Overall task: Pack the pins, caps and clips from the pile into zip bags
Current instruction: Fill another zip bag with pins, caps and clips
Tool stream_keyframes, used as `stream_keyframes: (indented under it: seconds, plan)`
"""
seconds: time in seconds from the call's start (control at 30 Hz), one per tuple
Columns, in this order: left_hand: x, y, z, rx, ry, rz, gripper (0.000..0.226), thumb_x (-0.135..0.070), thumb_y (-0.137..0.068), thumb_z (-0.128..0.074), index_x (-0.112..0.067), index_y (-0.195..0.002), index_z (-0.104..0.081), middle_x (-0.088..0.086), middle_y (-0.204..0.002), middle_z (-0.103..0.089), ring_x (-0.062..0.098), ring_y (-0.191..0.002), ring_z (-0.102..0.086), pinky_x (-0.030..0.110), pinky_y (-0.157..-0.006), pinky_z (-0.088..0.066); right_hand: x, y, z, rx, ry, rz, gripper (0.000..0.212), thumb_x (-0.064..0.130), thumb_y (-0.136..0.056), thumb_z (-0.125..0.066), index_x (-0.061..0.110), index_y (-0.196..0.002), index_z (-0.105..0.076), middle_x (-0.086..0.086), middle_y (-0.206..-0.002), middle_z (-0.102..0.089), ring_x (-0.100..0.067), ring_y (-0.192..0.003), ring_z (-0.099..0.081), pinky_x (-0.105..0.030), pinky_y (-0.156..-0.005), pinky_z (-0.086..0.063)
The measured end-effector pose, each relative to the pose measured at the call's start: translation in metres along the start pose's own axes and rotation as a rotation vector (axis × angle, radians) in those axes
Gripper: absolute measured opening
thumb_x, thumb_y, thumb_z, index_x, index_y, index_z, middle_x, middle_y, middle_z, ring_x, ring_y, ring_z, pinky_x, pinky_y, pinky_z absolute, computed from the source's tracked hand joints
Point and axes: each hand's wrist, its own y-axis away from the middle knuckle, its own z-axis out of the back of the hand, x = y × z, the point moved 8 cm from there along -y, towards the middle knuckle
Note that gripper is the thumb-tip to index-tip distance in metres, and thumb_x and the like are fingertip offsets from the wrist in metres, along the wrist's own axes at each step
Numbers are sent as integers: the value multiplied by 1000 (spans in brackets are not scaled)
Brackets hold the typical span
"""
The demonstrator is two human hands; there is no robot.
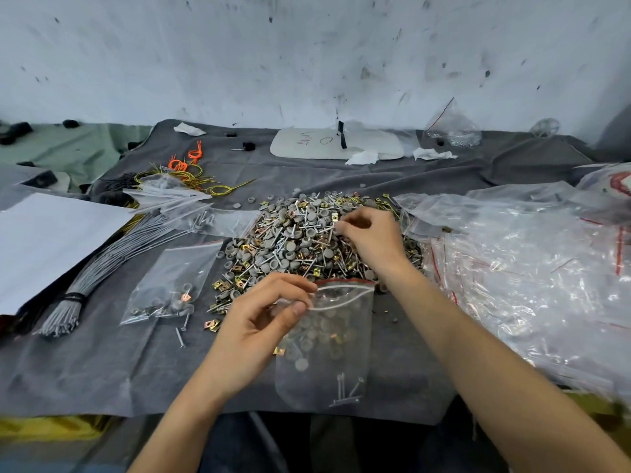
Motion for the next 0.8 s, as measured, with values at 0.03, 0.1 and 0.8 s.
stream_keyframes:
  seconds: [0.03,0.1,0.8]
  plan:
    - [1,0,-1,0,1,-2,15,-31,-88,-59,-22,-87,-70,-5,-106,-68,16,-104,-63,35,-79,-53,13,7,10,22,-56,36,4,20,-85,-71,19,-88,-68,0,-84,-68,-9,-72,-59,-23,-69,-49]
    - [1,-2,-4,6,-4,-10,13,-31,-88,-59,-25,-87,-70,-7,-107,-68,14,-105,-63,26,-83,-52,43,24,29,88,-95,157,3,18,-84,-72,20,-85,-70,-2,-80,-70,-6,-66,-59,-25,-68,-51]
    - [-21,3,-5,-33,1,-121,12,-26,-89,-56,-27,-83,-67,-4,-108,-69,13,-105,-64,18,-90,-46,-51,87,-3,416,97,27,10,13,-82,-73,16,-92,-74,9,-96,-69,-9,-94,-64,-36,-91,-51]
